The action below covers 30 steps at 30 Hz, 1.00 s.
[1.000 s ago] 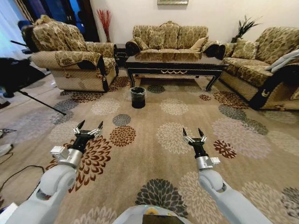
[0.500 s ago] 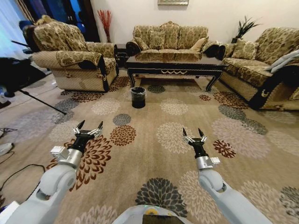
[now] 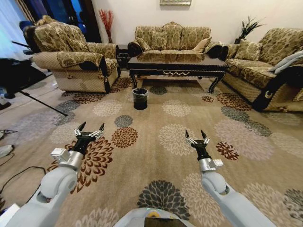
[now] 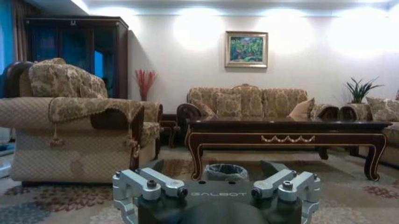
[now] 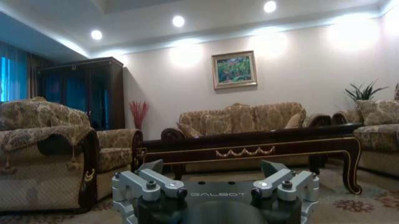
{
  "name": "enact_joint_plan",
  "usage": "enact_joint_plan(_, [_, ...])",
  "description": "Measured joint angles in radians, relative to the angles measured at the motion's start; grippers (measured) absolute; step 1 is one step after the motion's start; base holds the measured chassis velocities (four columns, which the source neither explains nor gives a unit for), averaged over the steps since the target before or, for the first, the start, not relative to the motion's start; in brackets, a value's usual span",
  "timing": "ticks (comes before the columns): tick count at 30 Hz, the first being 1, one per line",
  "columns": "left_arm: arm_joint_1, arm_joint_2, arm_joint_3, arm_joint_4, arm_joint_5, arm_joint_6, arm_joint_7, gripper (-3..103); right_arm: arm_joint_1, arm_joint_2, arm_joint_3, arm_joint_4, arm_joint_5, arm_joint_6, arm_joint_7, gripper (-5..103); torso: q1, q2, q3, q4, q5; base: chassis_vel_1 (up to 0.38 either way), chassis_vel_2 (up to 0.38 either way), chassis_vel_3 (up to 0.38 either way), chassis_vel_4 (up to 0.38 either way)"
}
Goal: Move to the front of the table and pick up the trash from the floor, then place it into the trash bin.
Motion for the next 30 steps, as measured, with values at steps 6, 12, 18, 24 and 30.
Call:
enact_joint_plan(6, [0.0, 0.0, 0.0, 0.0, 0.0, 0.0, 0.0, 100, 0.0, 0.0, 0.0, 0.0, 0.0, 0.0, 0.0, 100, 0.0, 0.0, 0.0, 0.0, 0.0, 0.0, 0.0, 0.0, 0.0])
enact_joint_plan(12, [0.0, 0.0, 0.0, 0.0, 0.0, 0.0, 0.0, 100, 0.0, 0.0, 0.0, 0.0, 0.0, 0.0, 0.0, 100, 0.0, 0.0, 0.0, 0.0, 0.0, 0.0, 0.0, 0.0, 0.0])
enact_joint_plan(18, [0.0, 0.0, 0.0, 0.0, 0.0, 0.0, 0.0, 100, 0.0, 0.0, 0.0, 0.0, 0.0, 0.0, 0.0, 100, 0.0, 0.0, 0.0, 0.0, 0.0, 0.0, 0.0, 0.0, 0.0])
enact_joint_plan(24, [0.0, 0.0, 0.0, 0.0, 0.0, 0.0, 0.0, 100, 0.0, 0.0, 0.0, 0.0, 0.0, 0.0, 0.0, 100, 0.0, 0.0, 0.0, 0.0, 0.0, 0.0, 0.0, 0.0, 0.0])
enact_joint_plan(30, [0.0, 0.0, 0.0, 0.0, 0.0, 0.0, 0.0, 100, 0.0, 0.0, 0.0, 0.0, 0.0, 0.0, 0.0, 100, 0.0, 0.0, 0.0, 0.0, 0.0, 0.0, 0.0, 0.0, 0.0])
